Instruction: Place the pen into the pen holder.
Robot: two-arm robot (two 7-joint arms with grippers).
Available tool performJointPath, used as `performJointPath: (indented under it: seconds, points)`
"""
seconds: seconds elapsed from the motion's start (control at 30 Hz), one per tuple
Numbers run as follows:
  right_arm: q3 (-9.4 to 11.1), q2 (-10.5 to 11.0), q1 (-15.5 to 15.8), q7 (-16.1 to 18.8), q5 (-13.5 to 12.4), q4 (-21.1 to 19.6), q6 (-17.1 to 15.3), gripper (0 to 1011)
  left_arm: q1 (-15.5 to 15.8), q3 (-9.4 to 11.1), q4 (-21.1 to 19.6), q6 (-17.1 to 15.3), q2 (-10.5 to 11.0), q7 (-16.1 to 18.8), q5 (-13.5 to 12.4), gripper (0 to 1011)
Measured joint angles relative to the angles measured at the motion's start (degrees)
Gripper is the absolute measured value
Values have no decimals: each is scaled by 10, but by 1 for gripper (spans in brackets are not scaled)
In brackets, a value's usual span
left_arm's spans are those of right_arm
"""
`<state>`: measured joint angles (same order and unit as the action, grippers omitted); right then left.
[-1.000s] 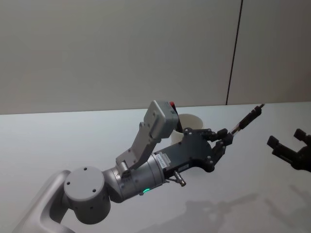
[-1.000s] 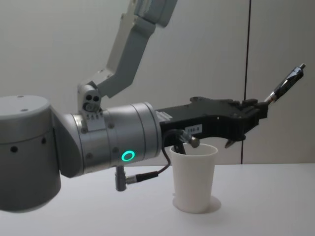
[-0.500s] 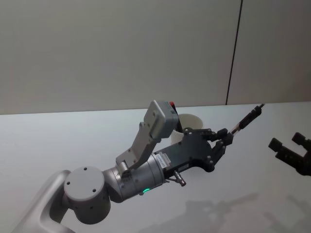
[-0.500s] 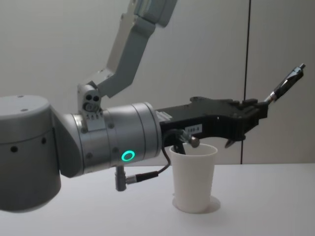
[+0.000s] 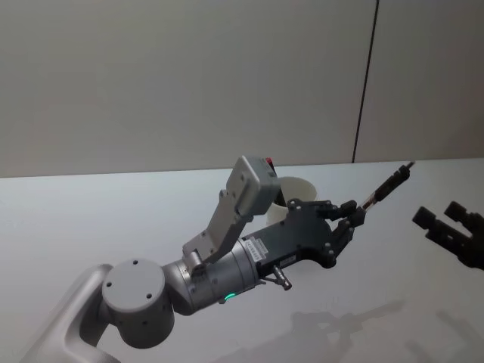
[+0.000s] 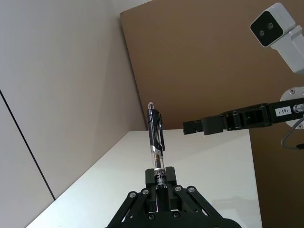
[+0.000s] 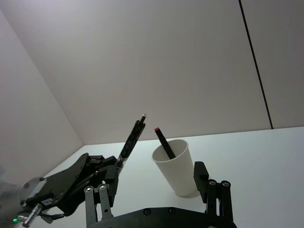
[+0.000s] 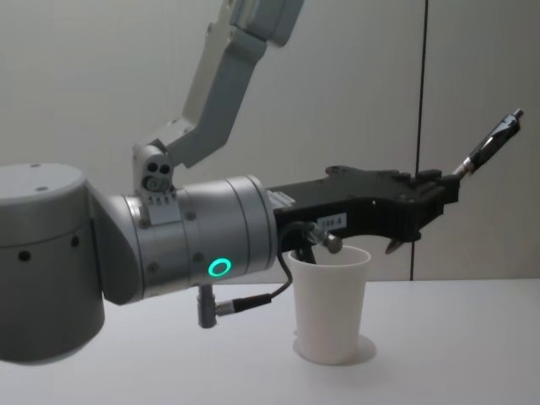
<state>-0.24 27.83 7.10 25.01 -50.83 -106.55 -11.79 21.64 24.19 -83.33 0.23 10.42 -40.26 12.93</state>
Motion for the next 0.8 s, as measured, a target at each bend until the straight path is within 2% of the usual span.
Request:
performJointPath:
  seconds: [0.33,0.8]
  points:
    - [-14,-11,-18,-19,-8,-7,-20,1001,0,0,0,0,0,0,0,137]
    - [-35,-34,-49,-82,-14,-15,-49,1001,0,0,0,0,0,0,0,137]
